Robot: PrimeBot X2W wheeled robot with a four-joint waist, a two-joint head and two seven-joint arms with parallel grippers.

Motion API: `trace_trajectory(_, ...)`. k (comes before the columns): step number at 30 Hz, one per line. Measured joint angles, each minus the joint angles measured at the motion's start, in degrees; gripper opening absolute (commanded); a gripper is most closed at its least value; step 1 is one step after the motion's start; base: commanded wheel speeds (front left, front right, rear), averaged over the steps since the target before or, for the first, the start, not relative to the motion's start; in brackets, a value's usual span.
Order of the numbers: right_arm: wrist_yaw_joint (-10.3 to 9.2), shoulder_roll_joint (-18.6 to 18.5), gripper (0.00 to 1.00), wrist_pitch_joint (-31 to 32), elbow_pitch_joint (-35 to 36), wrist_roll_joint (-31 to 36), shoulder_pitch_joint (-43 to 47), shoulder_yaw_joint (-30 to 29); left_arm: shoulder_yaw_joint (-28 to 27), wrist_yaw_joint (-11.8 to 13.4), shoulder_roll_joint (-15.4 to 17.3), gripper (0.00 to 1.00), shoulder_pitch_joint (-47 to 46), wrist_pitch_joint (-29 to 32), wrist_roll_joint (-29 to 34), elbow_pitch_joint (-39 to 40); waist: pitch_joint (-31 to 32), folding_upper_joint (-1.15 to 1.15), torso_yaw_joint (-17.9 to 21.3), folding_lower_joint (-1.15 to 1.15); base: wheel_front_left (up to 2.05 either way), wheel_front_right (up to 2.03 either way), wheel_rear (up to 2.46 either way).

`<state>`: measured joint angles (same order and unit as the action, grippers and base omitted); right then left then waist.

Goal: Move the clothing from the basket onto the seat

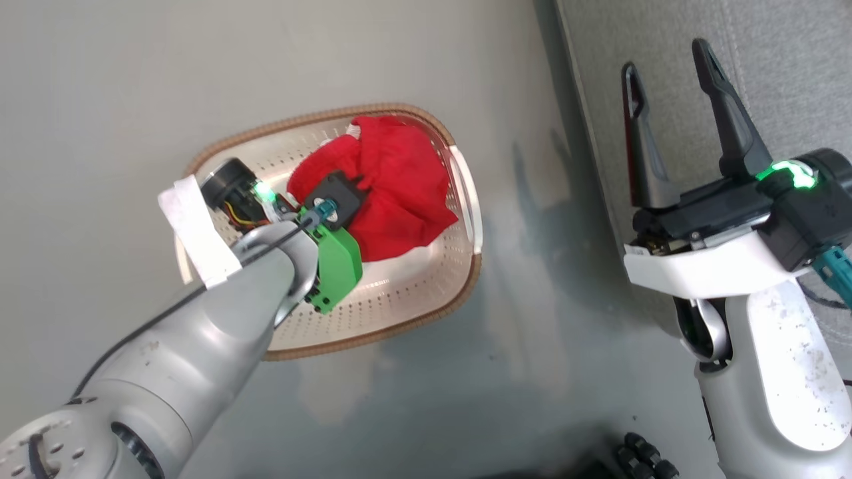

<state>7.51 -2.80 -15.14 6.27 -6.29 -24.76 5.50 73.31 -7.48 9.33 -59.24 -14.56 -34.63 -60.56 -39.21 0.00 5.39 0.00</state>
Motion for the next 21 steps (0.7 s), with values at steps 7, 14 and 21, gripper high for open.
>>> trace_trajectory(7, 0.00, 0.00, 1.00, 0.00, -2.63, 0.16, 4.39, -1.40, -4.48, 0.01, 0.36, 0.00, 3.46, -0.42, -1.88, 6.69, 7.70, 0.00, -2.04, 0.00, 0.00, 0.00, 0.00)
trace_trajectory(14, 0.00, 0.00, 1.00, 0.00, -4.78, -0.21, 8.77, -2.03, -13.47, 1.40, 2.43, 0.00, 9.64, -0.48, 0.08, 16.16, 15.31, 0.00, -4.25, 0.00, 0.00, 0.00, 0.00)
trace_trajectory(21, 0.00, 0.00, 1.00, 0.00, -6.34, -0.80, 11.92, -2.08, -21.72, 2.02, 3.38, 0.00, 14.61, -0.56, 3.39, 24.69, 21.94, 0.00, -6.28, 0.00, 0.00, 0.00, 0.00)
